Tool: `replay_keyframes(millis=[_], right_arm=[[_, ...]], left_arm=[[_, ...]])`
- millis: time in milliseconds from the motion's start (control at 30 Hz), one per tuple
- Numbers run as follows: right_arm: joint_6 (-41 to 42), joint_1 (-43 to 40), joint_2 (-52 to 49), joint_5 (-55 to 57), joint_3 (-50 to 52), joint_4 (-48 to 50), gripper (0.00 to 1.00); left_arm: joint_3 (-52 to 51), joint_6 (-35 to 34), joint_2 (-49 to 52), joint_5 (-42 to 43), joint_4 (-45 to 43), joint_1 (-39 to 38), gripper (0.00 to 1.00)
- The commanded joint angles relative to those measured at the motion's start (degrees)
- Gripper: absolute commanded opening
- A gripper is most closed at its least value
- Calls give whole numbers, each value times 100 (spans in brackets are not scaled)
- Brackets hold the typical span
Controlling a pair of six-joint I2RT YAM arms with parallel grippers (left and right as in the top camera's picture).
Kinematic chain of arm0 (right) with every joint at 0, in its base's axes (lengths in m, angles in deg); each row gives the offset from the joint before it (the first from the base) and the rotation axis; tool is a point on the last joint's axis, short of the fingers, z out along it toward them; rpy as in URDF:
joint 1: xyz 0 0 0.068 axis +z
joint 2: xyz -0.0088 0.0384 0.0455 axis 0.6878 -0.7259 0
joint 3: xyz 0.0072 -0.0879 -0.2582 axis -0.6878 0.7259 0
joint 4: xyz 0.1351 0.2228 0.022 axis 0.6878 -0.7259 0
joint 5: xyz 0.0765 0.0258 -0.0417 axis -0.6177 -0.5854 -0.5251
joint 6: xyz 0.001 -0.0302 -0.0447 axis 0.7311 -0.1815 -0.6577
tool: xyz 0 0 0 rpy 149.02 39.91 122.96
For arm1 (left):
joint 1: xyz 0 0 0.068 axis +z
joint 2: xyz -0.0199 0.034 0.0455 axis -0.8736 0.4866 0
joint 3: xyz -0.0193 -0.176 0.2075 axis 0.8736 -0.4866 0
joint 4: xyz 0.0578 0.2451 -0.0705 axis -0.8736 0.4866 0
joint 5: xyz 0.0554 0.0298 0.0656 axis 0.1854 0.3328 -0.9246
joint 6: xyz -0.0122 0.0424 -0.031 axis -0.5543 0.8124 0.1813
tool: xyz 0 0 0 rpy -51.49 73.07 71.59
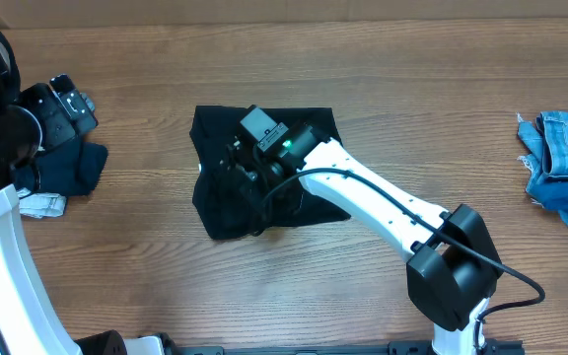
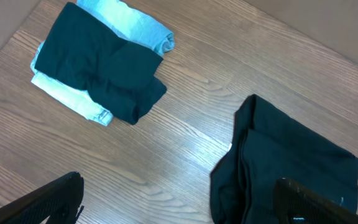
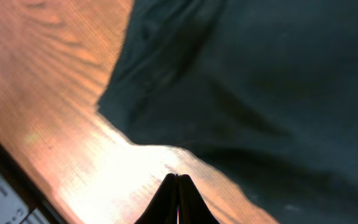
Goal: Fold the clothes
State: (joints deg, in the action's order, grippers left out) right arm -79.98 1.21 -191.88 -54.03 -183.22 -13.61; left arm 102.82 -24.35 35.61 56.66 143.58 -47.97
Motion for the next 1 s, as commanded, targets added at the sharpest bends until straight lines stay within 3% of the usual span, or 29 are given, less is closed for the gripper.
replay_keyframes(millis=[0, 200, 300, 367, 433, 533, 600, 667, 700, 767, 800, 867, 933, 967], right_arm=[[319, -26, -170, -133, 127, 568, 4], [754, 247, -1049, -695, 315, 1364, 4], [754, 275, -1049, -732, 315, 1429, 4], [726, 208, -1021, -730, 264, 1414, 4], [706, 2, -879, -726, 42, 1220, 5], [691, -553, -297, -531, -463, 970, 6], [713, -1003, 149, -442, -717, 826, 11], [756, -1615, 568, -448, -780, 660, 27], [848, -1845, 634, -448, -780, 533, 27], [861, -2216, 636, -452, -772, 107, 26], [859, -2284, 636, -450, -769, -35, 25], [857, -2295, 636, -446, -769, -129, 25], [857, -2295, 636, -446, -769, -192, 25], [857, -2295, 636, -442, -769, -221, 24]], left_arm=[[96, 109, -55, 52, -68, 24, 100], [96, 109, -55, 52, -127, 20, 100], [96, 109, -55, 107, -125, 20, 100], [79, 151, -50, 636, -131, 17, 100], [-17, 616, -13, 1158, -142, -44, 96], [-575, 807, 114, 1266, -175, -411, 91], [-1279, 916, 168, 1510, -531, -748, 88], [-2385, 964, 280, 1904, -1464, -1233, 88], [-2723, 973, 341, 1963, -1814, -1388, 88], [-3705, 1008, 728, 1963, -2855, -1843, 74], [-3969, 1040, 946, 1930, -3176, -1967, 56], [-4334, 1102, 1482, 1690, -3838, -2111, 29], [-4393, 1099, 2035, 1657, -4284, -2120, 13], [-4393, 1104, 2304, 1655, -4437, -2120, 10]])
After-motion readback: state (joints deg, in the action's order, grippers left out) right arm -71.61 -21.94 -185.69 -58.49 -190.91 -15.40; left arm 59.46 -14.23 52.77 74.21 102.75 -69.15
